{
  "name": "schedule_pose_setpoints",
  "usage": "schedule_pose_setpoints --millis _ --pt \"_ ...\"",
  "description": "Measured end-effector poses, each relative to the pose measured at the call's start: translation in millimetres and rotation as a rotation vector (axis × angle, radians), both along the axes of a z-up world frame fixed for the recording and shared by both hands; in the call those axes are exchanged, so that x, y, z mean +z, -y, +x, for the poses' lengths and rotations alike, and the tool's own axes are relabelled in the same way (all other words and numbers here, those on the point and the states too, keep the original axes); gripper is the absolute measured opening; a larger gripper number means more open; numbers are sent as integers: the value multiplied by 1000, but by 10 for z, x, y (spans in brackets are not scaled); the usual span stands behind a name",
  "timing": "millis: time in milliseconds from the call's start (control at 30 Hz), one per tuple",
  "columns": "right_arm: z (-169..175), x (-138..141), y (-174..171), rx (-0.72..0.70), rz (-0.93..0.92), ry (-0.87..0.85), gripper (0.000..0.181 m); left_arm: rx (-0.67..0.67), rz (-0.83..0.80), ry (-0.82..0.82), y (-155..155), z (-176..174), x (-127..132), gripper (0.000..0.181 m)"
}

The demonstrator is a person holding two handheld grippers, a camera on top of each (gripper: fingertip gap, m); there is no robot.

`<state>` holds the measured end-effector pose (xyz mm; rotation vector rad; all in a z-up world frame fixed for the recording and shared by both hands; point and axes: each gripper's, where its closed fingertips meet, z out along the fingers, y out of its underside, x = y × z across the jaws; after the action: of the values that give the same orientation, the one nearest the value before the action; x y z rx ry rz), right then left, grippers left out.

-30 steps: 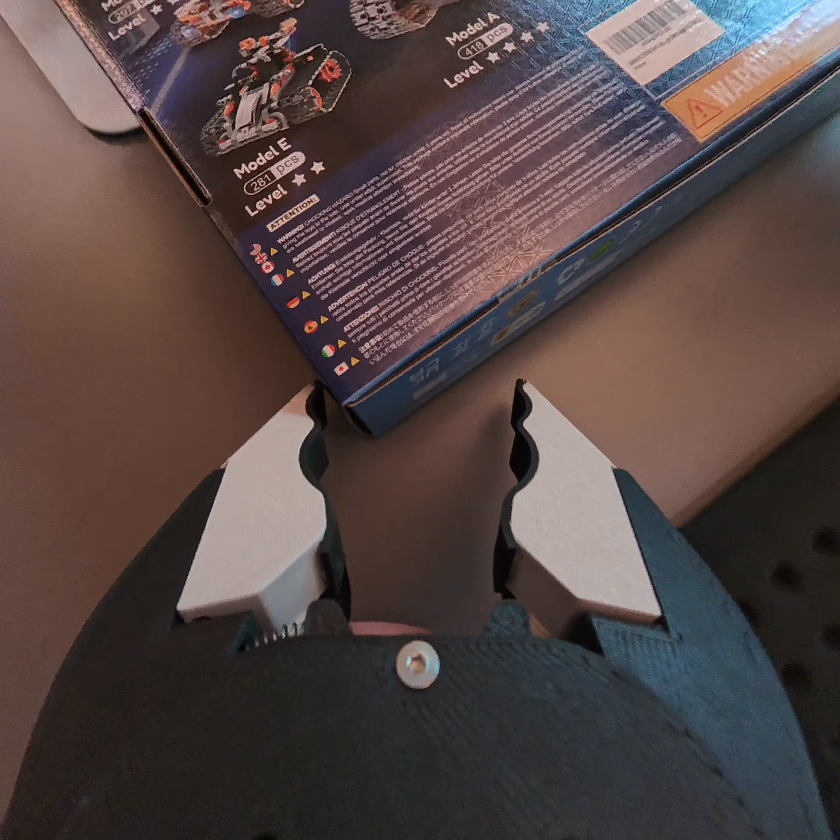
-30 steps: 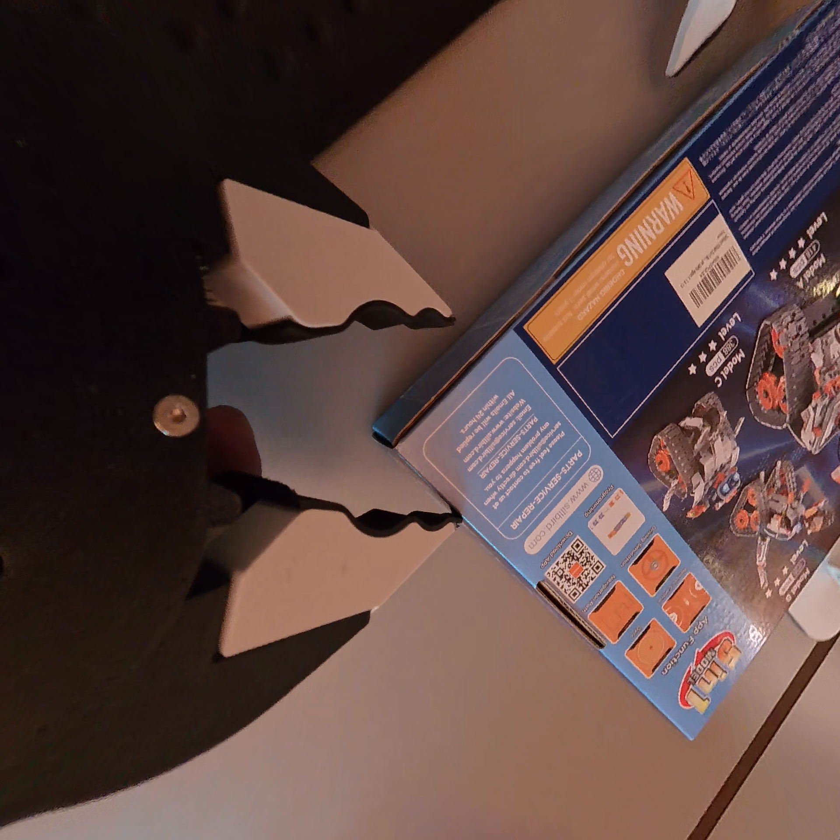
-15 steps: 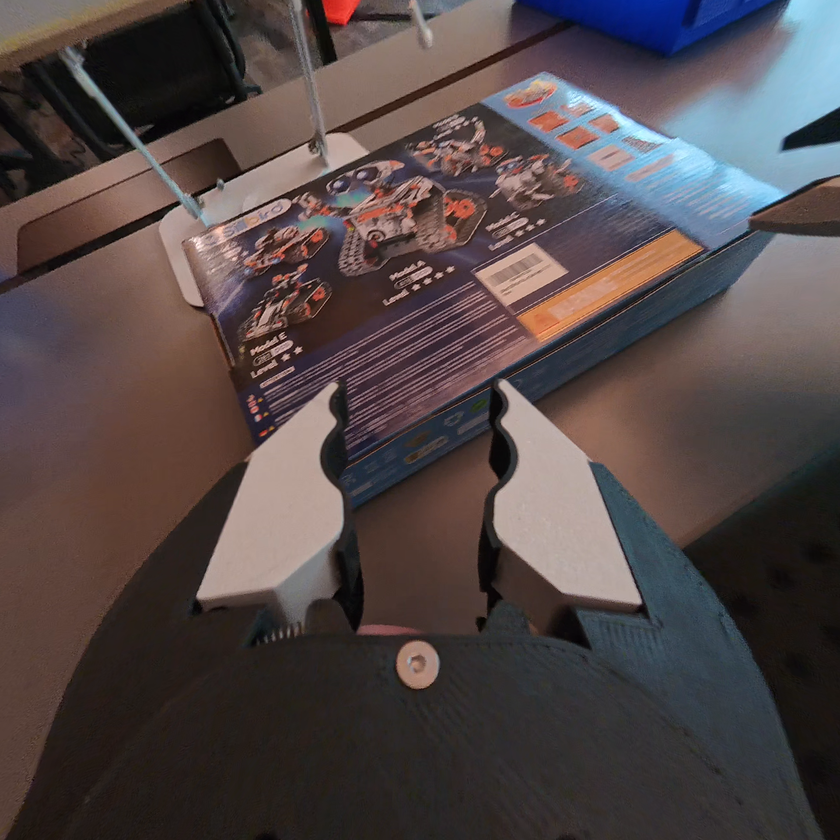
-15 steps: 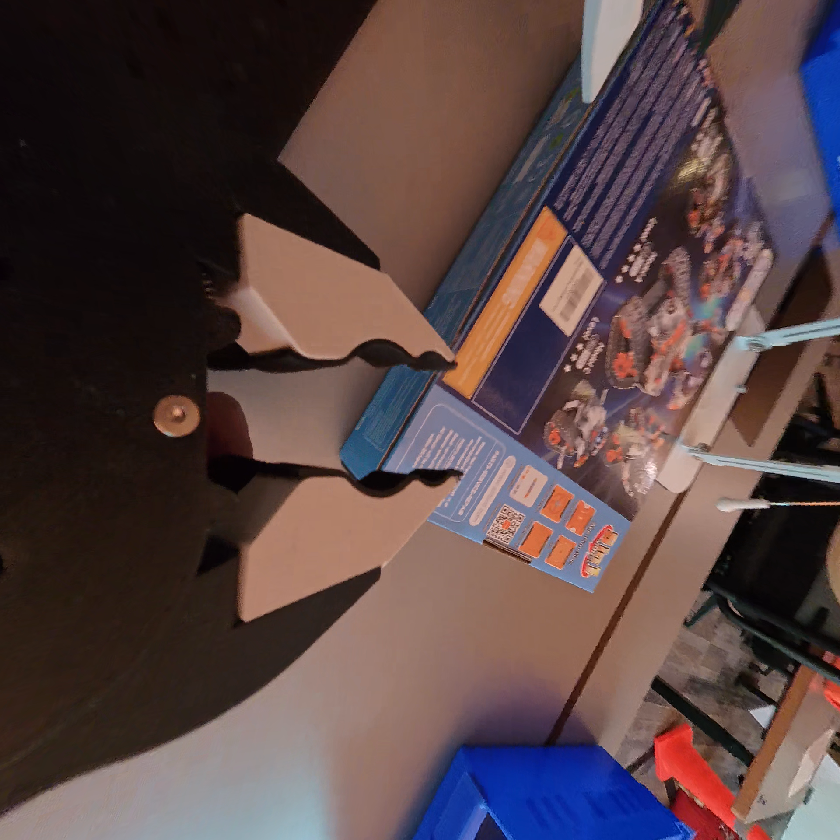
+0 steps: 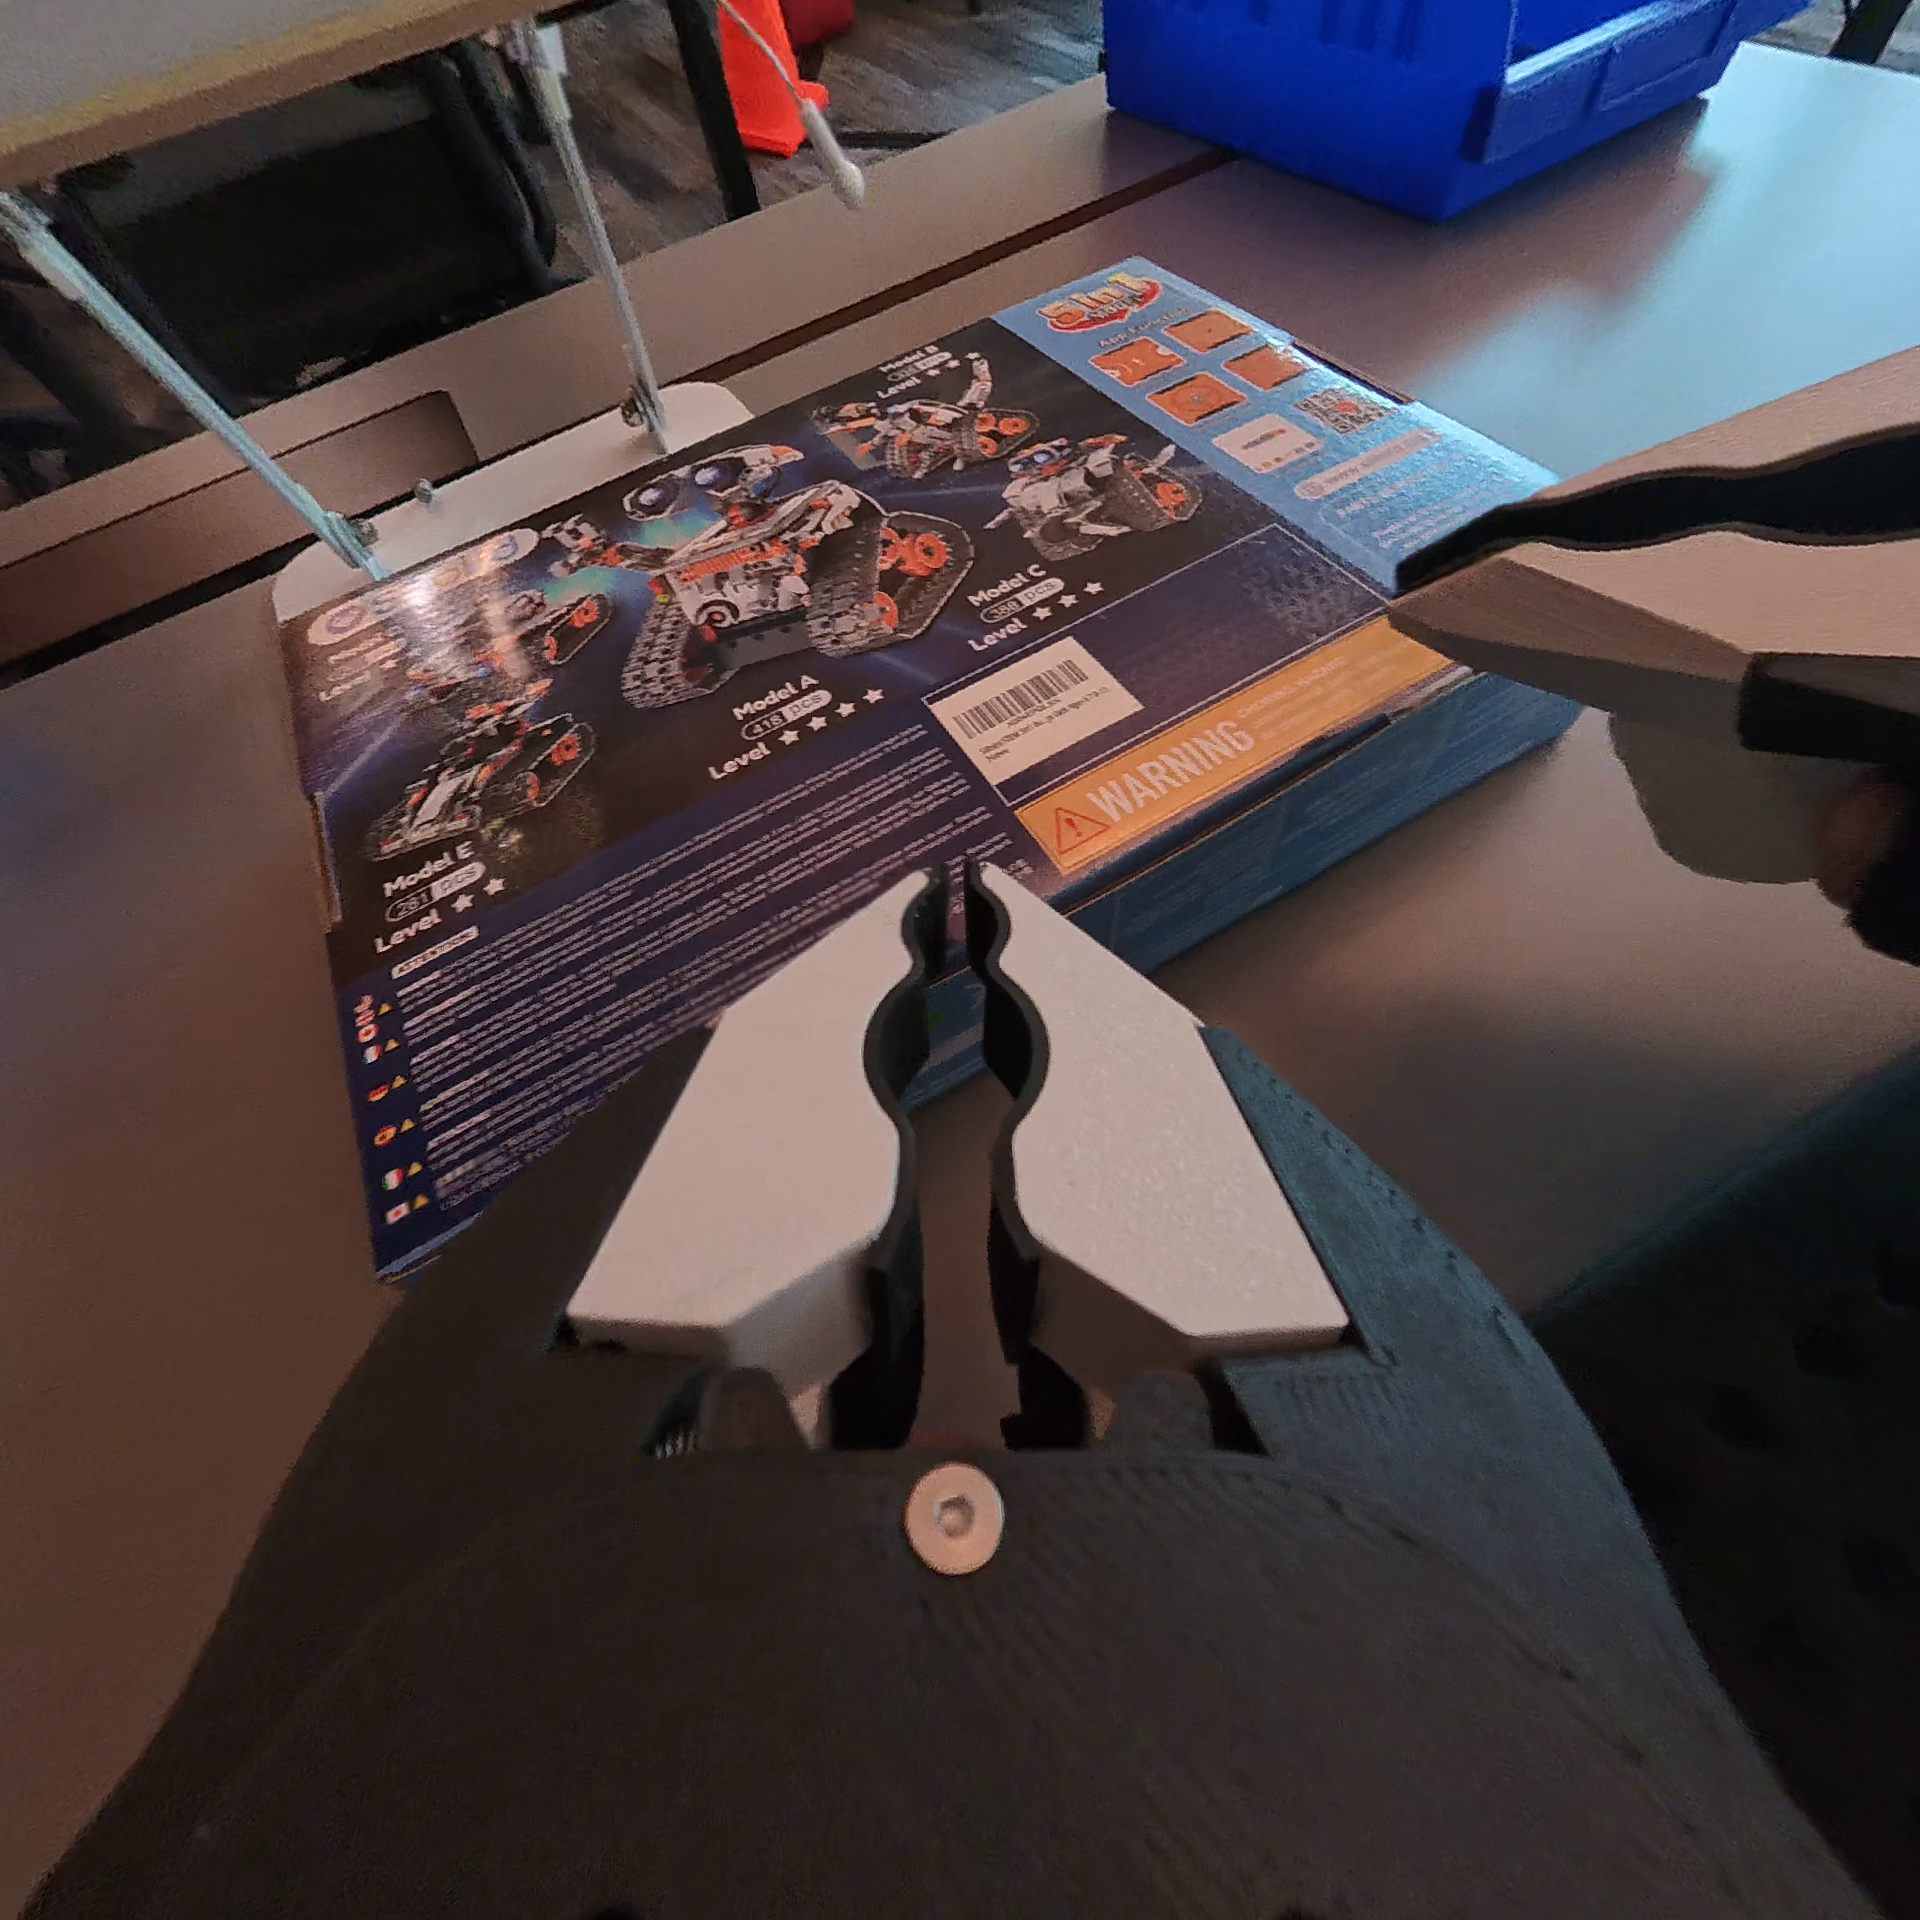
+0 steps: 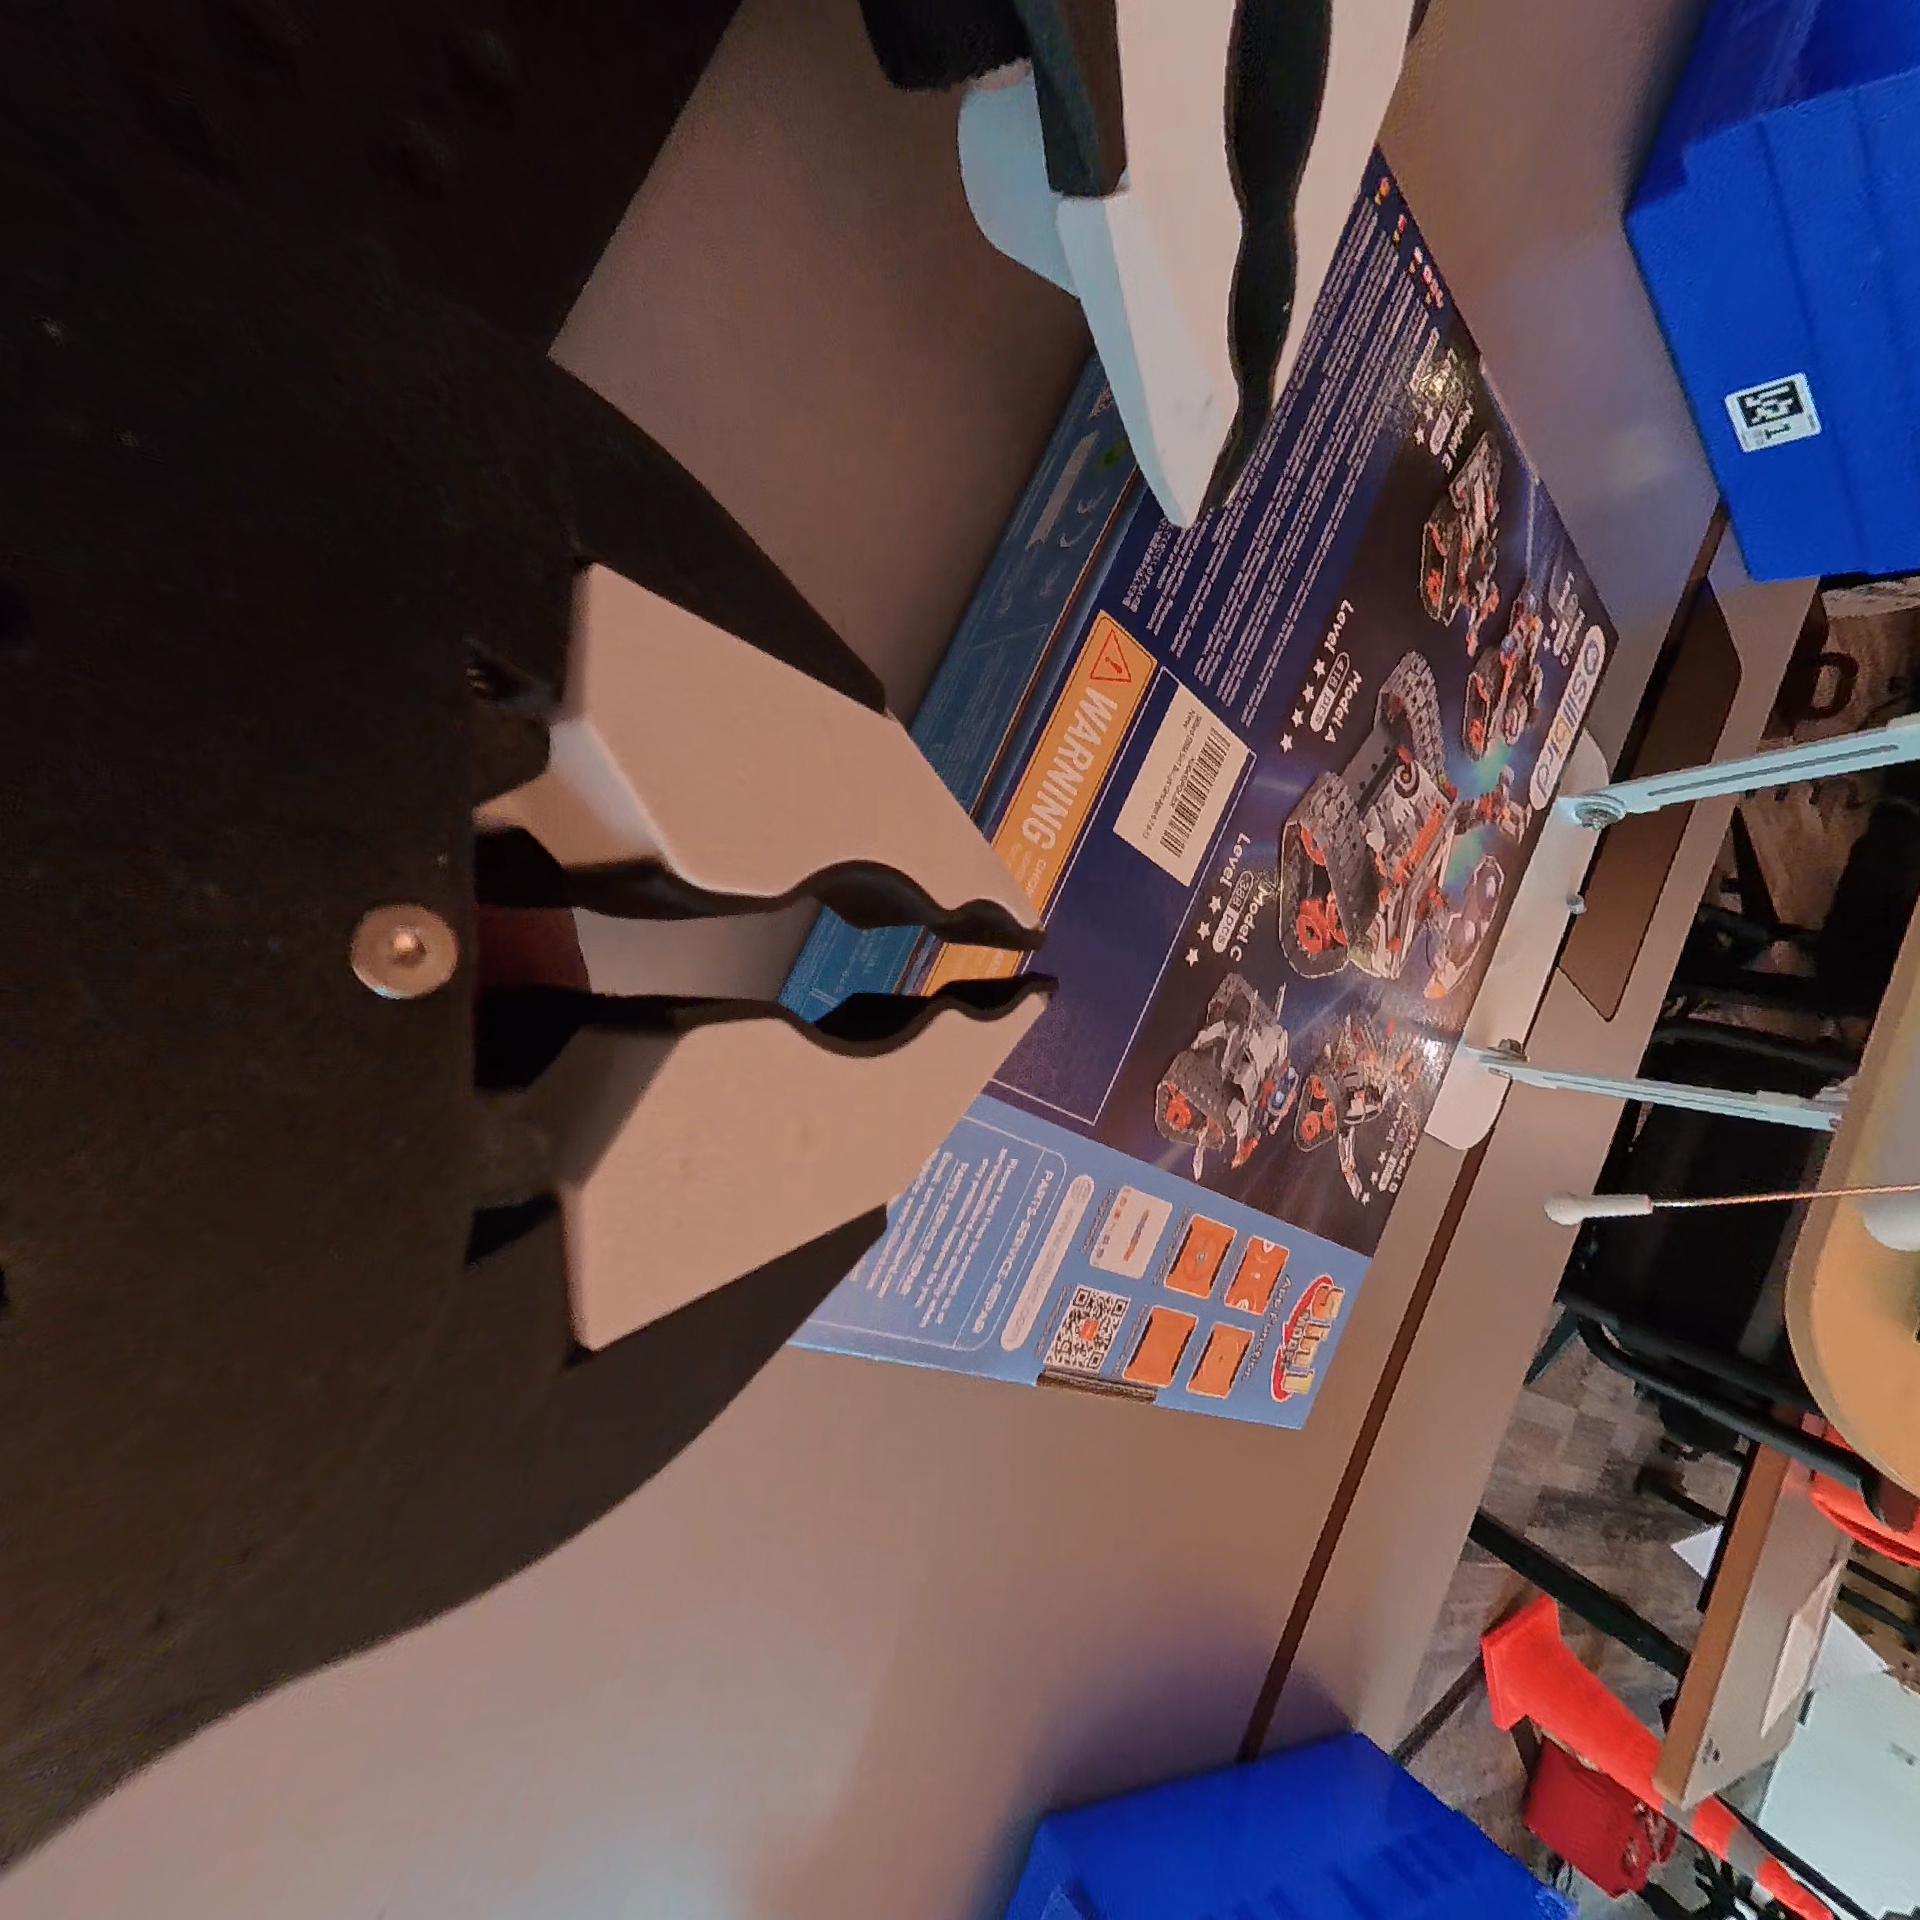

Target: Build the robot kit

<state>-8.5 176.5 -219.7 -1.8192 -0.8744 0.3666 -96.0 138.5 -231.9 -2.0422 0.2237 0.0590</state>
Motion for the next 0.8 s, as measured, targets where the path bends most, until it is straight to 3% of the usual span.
schedule_pose_setpoints --millis 367,800 --pt "-159 -163 99 50 -34 46 0 -51 -34 -25 44 34 -91 0" --pt "-235 -174 160 73 -38 49 0 -54 -48 -31 156 -43 -127 0"
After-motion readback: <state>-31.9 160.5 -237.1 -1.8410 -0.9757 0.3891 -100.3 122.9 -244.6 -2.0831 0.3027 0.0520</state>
